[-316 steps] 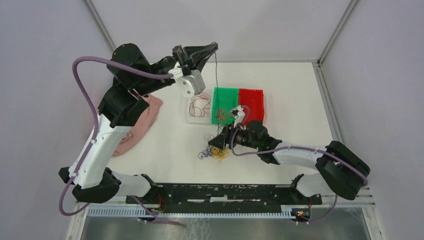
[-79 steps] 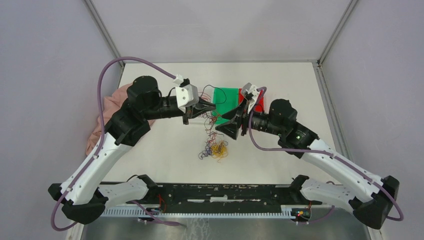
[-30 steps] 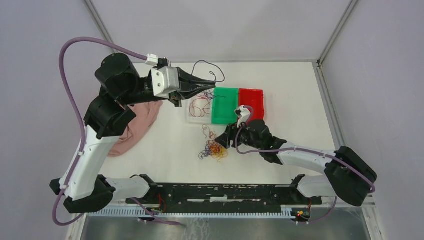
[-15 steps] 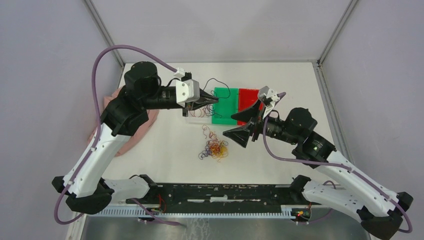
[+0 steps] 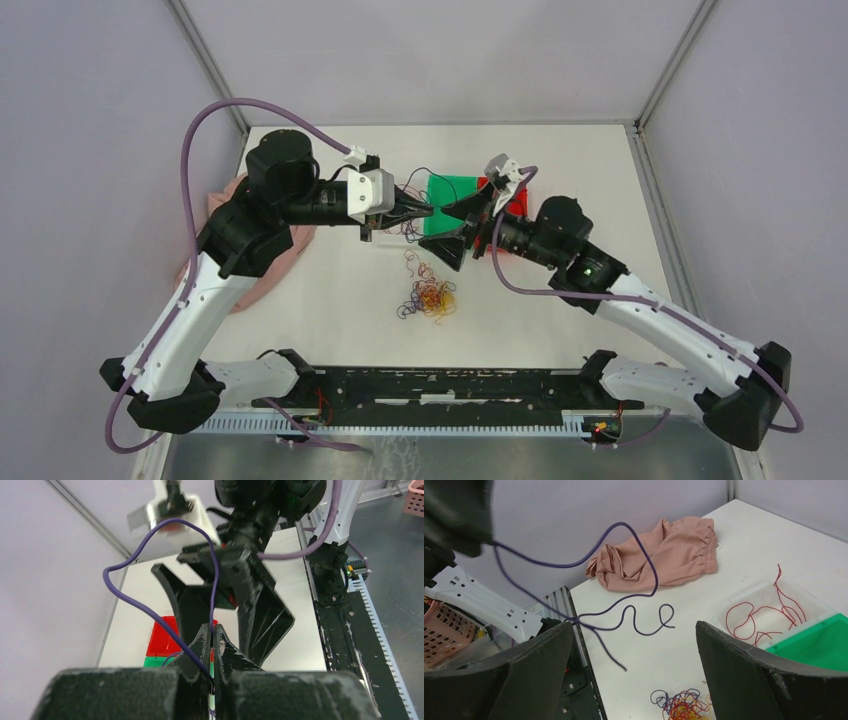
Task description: Untangle the cables
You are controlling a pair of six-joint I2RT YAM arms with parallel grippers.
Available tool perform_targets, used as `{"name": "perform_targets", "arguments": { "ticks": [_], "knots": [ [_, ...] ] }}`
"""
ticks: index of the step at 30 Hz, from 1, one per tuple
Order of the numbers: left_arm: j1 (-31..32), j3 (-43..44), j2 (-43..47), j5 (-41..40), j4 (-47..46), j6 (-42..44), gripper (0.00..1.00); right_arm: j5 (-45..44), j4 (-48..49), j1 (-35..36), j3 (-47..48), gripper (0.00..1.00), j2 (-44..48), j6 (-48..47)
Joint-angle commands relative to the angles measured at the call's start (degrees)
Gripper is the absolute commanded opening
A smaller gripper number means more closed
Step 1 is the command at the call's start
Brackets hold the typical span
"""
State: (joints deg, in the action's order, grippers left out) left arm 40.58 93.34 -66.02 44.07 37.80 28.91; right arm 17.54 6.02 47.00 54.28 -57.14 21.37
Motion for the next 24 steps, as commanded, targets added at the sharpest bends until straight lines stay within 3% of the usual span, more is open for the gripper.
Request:
{"name": "perform_targets", "arguments": {
  "ticks": [1, 5, 8, 18, 21, 22, 24],
  "knots": [
    [-0.2, 0.0, 1.0, 1.7, -0.3, 2.0, 0.03, 3.2, 12.1, 0.1, 2.9, 1.00, -5.1, 3.2],
    [-0.2, 0.1, 1.2, 2.0, -0.3, 2.1, 0.03, 4.6, 17.2, 0.1, 3.6, 0.97, -8.8, 5.0],
    [-0.2, -0.4, 1.4, 2.2, -0.3, 2.1, 0.03, 2.7, 18.5, 0.1, 4.8, 0.89, -11.1, 6.2],
    [-0.1, -6.3, 4.4, -0.7, -4.5, -0.6, 0.04, -3.1, 22.5, -0.2, 1.5, 0.28, -9.1, 7.2],
    [-0.1, -8.3, 5.1, -3.9, -6.2, -0.6, 0.24, -4.7, 20.7, -0.4, -0.7, 0.08, -6.1, 5.4],
    [-0.1, -9.0, 5.2, -5.0, -6.7, -0.3, 0.24, -5.8, 19.6, -0.5, -1.4, 0.02, -5.0, 4.9],
    [-0.2, -9.7, 5.1, -6.3, -7.1, 1.3, 0.07, -7.8, 17.2, -0.7, -3.0, 0.01, -2.9, 3.6]
  ]
}}
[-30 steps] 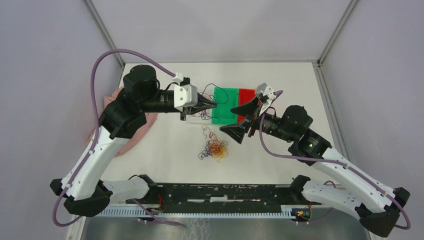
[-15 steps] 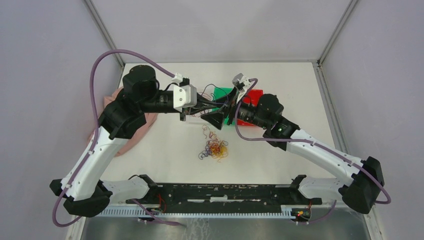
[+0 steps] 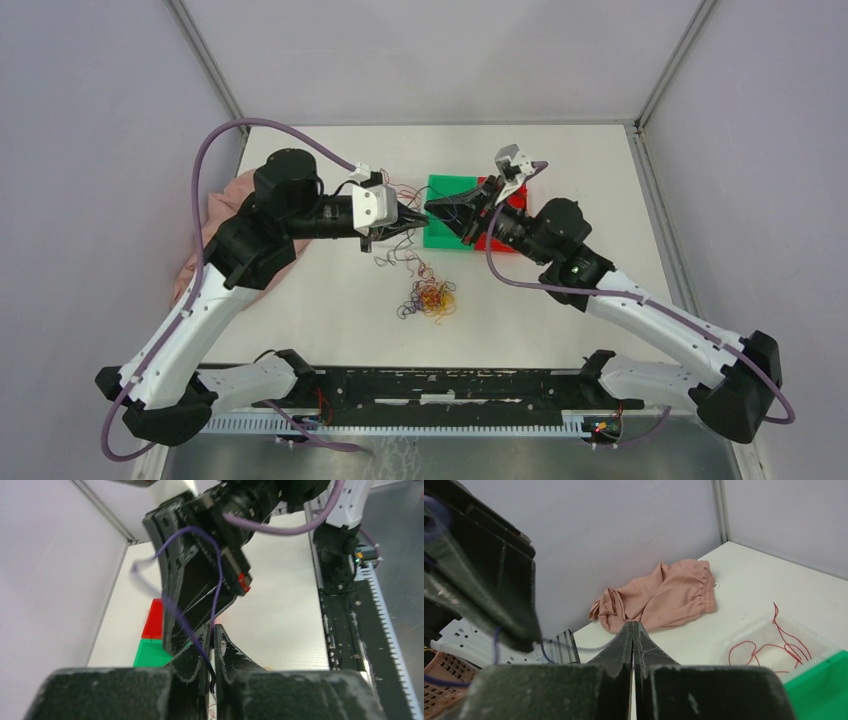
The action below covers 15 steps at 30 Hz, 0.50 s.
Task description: Untangle the cables
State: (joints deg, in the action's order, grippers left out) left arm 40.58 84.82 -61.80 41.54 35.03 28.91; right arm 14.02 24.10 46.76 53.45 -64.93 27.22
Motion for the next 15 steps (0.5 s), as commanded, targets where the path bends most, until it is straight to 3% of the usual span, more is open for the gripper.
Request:
{"name": "perform_targets", "arguments": {
  "ticks": [1, 4, 6, 9, 11, 15],
  "knots": [
    [-0.2, -1.4, 0.7, -4.2, -4.8, 1.7, 0.04, -5.0, -2.1, -0.6, -3.2, 0.01, 5.9, -2.9],
    [-0.2, -0.9, 0.0, -4.1, -5.8, 1.8, 0.03, -4.0, -6.5, -0.6, -4.9, 0.07, 9.0, -5.8],
    [-0.2, 0.0, -0.9, -3.3, -5.8, 1.5, 0.03, -2.8, -10.4, -0.7, -5.9, 0.47, 11.4, -7.9],
    [-0.2, 1.3, -1.6, -1.5, -5.0, 1.3, 0.03, -0.1, -14.5, -0.7, -6.1, 0.79, 14.8, -11.7],
    [-0.2, 2.0, -2.1, -0.2, -4.3, 0.7, 0.03, 1.3, -16.8, -0.7, -5.0, 0.90, 16.2, -14.3],
    [-0.2, 3.4, -3.0, 2.4, -3.4, -2.6, 0.03, 5.3, -18.1, -0.7, -1.8, 0.99, 16.2, -19.4]
  ]
}}
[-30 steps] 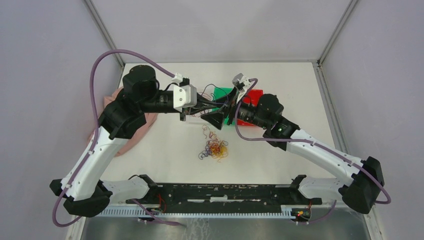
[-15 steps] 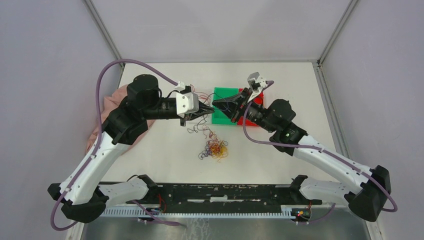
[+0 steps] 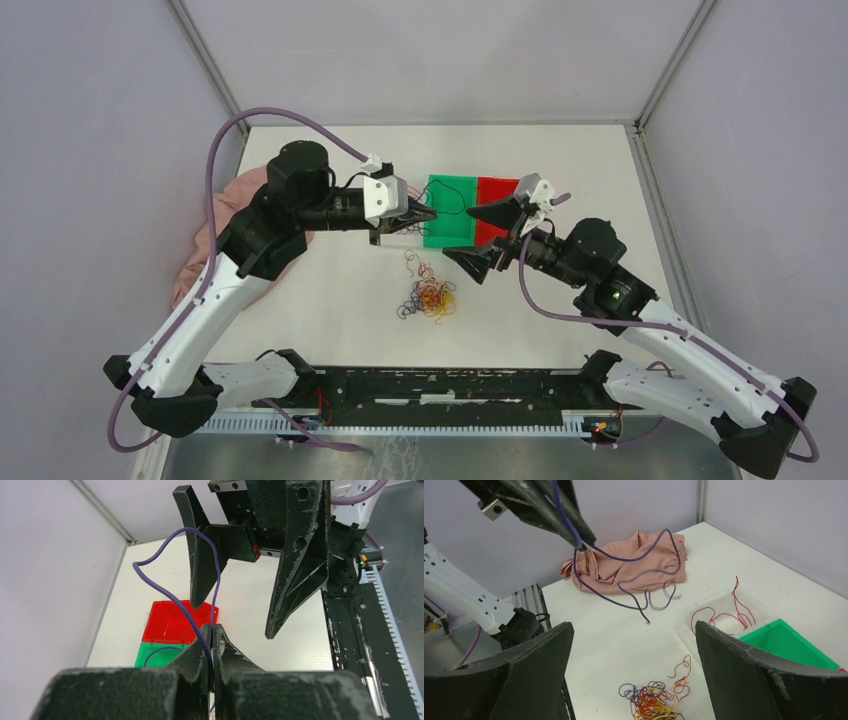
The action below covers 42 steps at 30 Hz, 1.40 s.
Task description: Untangle the cables
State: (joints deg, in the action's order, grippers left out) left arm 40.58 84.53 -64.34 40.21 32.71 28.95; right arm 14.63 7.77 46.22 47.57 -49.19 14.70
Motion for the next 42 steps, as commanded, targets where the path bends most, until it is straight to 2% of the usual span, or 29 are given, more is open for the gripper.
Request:
{"name": "perform_targets", "arguments": {
  "ticks": [1, 7, 12, 15, 22, 25, 30, 37, 40, 42],
  "knots": [
    [-0.2, 4.2, -0.8, 4.5, -0.7, -3.6, 0.03, 6.2, -1.1, -0.2, 4.8, 1.00, -0.1, -7.9],
    [-0.2, 6.6, -2.4, 8.9, -0.1, -11.3, 0.03, 11.7, 5.2, -0.2, 7.3, 1.00, -4.0, -9.1],
    [-0.2, 7.9, -3.2, 10.6, -0.7, -16.1, 0.03, 12.6, 15.0, -0.2, 3.8, 1.00, -3.1, -7.0],
    [-0.2, 8.3, -3.5, 11.7, -0.7, -18.1, 0.03, 13.3, 14.3, -0.2, 3.7, 0.99, -2.0, -7.7],
    [-0.2, 7.5, -3.3, 12.0, -2.3, -20.6, 0.03, 19.8, 5.9, -0.2, 6.0, 0.94, -0.4, -10.7],
    [-0.2, 7.4, -3.5, 12.3, -3.7, -22.2, 0.03, 22.4, 7.8, -0.1, 6.6, 0.91, -2.8, -8.3],
    [-0.2, 6.4, -3.0, 11.3, -5.8, -23.2, 0.03, 22.3, 12.5, 0.4, 7.3, 0.83, -6.0, -3.5],
    [-0.2, 5.5, -3.2, 10.3, -7.4, -23.4, 0.03, 18.6, 16.0, 1.3, 7.8, 0.69, -9.1, -2.3],
    [-0.1, 5.4, -3.2, 10.1, -7.5, -23.5, 0.03, 16.7, 16.3, 1.6, 7.6, 0.58, -9.3, -2.5],
    [-0.2, 5.1, -3.0, 9.6, -7.5, -23.4, 0.03, 15.4, 15.1, 1.5, 7.4, 0.44, -8.8, -3.7]
  ]
}}
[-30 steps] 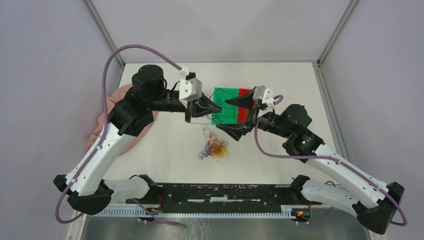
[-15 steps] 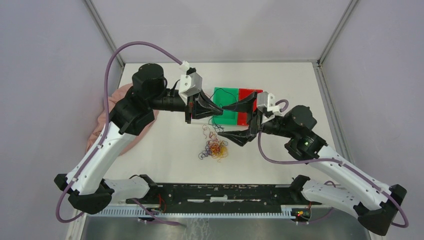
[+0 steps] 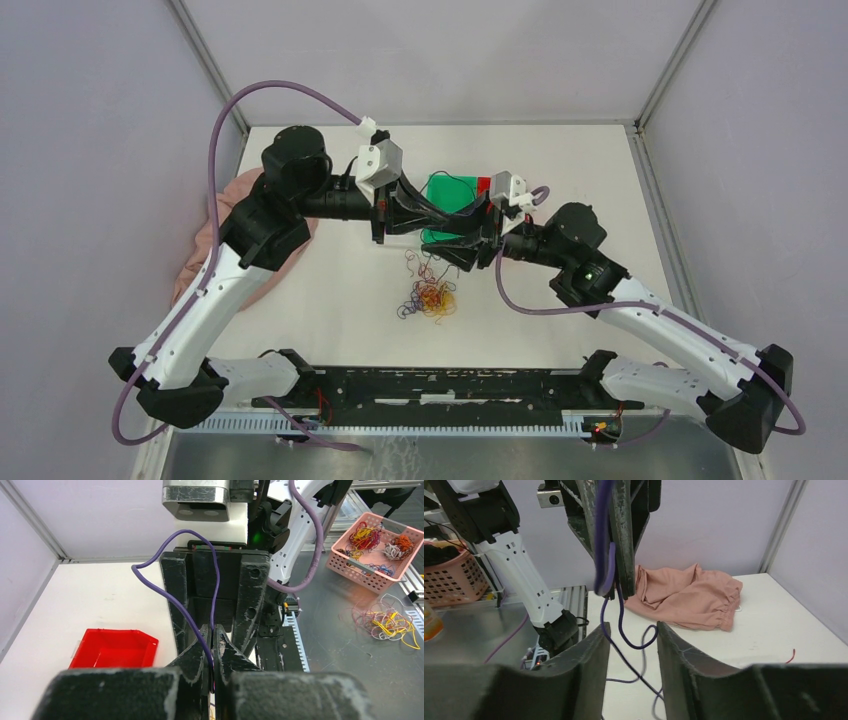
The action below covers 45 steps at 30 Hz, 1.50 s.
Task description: Untangle the cables
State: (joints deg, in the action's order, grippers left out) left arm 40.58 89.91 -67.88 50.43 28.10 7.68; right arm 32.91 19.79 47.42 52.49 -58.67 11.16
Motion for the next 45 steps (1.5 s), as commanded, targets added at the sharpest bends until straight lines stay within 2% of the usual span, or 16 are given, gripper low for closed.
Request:
{"name": "perform_targets", "arguments": {
  "ticks": [1, 2, 3, 4, 6, 7, 9, 10, 11, 12, 18, 22, 34, 37, 45],
  "knots": [
    [-0.2, -0.3, 0.6, -1.1, -2.9, -2.0, 0.03, -3.5, 2.4, 0.3, 2.3, 0.35, 1.1, -1.0],
    [-0.2, -0.4, 0.7, -1.8, -2.9, -1.8, 0.04, -4.6, 1.7, 0.3, 2.0, 0.27, 1.9, -1.6],
    [-0.2, -0.6, 0.8, -2.8, -3.0, -1.3, 0.11, -5.6, 1.1, 0.3, 1.7, 0.22, 2.5, -2.1],
    [-0.2, -0.8, 1.2, -4.4, -2.8, -0.7, 0.23, -6.8, -0.2, 0.3, 1.4, 0.19, 3.1, -2.8],
    [-0.2, -0.8, 1.3, -9.0, -2.0, 1.8, 0.34, -10.3, -3.7, 0.3, 1.4, 0.17, 4.0, -3.8],
    [-0.2, -0.7, 1.4, -11.8, -1.4, 3.2, 0.44, -12.2, -6.2, 0.2, 1.8, 0.14, 4.0, -4.7],
    [-0.2, -0.7, 1.4, -18.3, 0.6, 6.7, 0.73, -15.7, -13.2, -0.6, 3.7, 0.09, 3.3, -6.7],
    [-0.2, -0.7, 1.4, -20.7, 1.8, 9.3, 0.83, -17.2, -16.4, -1.4, 4.9, 0.06, 2.6, -7.6],
    [-0.2, -0.8, 1.5, -22.9, 2.8, 11.0, 0.97, -18.8, -19.6, -2.3, 5.6, 0.05, 1.9, -8.7],
    [-0.2, -1.3, 1.4, -25.4, 3.9, 12.4, 1.00, -20.8, -23.3, -3.1, 6.2, 0.03, 1.1, -9.5],
    [-0.2, -1.7, 1.0, -37.2, 11.8, 19.6, 0.99, -31.5, -32.7, -11.5, 8.2, 0.01, -5.0, -9.6],
    [-0.9, -1.9, 0.7, -41.7, 15.0, 20.5, 0.99, -37.4, -32.0, -14.4, 8.6, 0.01, -10.0, -12.7],
    [-1.7, -3.9, 3.9, -37.8, 15.8, 20.9, 0.99, -36.0, -34.5, -22.0, 18.0, 0.01, -29.1, -8.0],
    [-1.7, -4.4, 4.4, -36.2, 15.7, 20.8, 0.96, -37.1, -34.9, -23.2, 19.8, 0.01, -32.0, -8.3],
    [-1.7, -4.4, 4.0, -34.9, 15.6, 21.5, 0.84, -30.1, -42.5, -26.2, 27.4, 0.01, -40.4, -4.9]
  ]
}}
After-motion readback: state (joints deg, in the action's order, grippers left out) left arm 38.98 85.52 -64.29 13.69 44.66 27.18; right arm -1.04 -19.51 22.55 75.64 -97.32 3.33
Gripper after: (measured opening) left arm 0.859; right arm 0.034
